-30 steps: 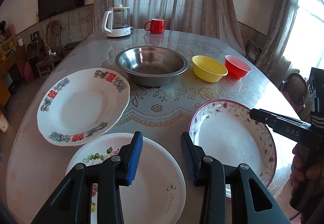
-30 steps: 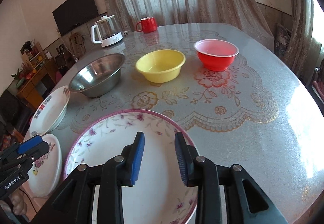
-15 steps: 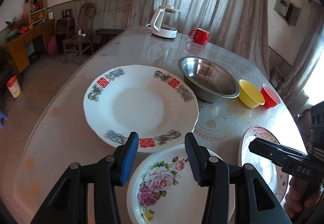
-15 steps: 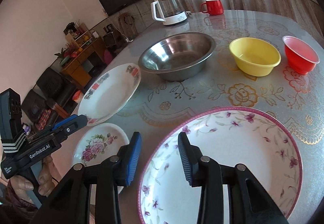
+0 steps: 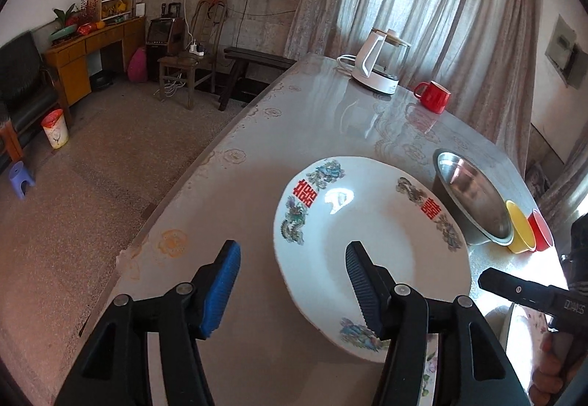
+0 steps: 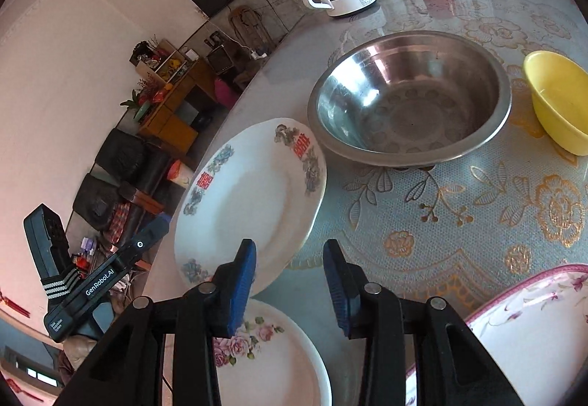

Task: Organize plates and bowls
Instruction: 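Grasp the double-happiness plate rim with the right tool and lift, then carry the double-happiness plate and lower it onto the purple-floral plate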

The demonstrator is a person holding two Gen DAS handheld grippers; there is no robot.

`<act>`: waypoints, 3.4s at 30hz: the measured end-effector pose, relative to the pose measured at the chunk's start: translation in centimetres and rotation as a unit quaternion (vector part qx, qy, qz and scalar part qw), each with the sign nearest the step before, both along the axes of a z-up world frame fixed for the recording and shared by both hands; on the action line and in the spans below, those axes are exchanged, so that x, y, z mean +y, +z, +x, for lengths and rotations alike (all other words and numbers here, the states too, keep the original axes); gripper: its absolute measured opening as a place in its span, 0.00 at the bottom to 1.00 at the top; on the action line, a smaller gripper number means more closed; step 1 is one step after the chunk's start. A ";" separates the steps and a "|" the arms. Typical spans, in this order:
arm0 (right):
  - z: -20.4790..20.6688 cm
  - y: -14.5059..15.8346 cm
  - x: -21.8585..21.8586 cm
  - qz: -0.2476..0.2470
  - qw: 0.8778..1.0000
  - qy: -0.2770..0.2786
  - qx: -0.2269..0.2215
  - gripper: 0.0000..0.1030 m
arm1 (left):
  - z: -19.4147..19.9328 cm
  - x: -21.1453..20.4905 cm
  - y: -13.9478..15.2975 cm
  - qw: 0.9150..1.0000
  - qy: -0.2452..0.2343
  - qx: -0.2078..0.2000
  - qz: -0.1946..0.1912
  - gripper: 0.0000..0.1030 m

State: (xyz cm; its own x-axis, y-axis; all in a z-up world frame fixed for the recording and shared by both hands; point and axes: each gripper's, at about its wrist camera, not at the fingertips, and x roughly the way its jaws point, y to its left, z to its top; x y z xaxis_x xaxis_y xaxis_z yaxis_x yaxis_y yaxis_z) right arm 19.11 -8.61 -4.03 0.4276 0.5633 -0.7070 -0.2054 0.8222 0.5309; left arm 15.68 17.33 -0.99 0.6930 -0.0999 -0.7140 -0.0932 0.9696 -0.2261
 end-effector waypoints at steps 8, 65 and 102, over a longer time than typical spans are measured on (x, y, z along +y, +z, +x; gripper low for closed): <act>3.2 -2.1 1.9 -0.004 0.999 0.001 0.034 0.37 | 3.3 1.4 -2.4 0.999 -0.025 0.026 -0.039 0.57; 3.8 -1.9 5.1 -0.109 0.992 0.050 -0.024 0.30 | 4.0 -0.6 -3.0 0.994 -0.090 -0.005 -0.064 0.29; -11.0 6.5 -5.3 -0.078 0.986 0.003 -0.148 0.29 | -10.1 -11.3 5.0 0.958 -0.236 -0.146 -0.069 0.29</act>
State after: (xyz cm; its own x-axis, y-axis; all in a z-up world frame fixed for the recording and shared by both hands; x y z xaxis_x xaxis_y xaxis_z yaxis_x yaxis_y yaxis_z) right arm 8.10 -13.95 2.48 0.6252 0.4614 -0.6294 -0.3383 0.8870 0.3141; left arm 5.62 6.03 3.98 0.7158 -0.5308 -0.4537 0.4356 0.8472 -0.3041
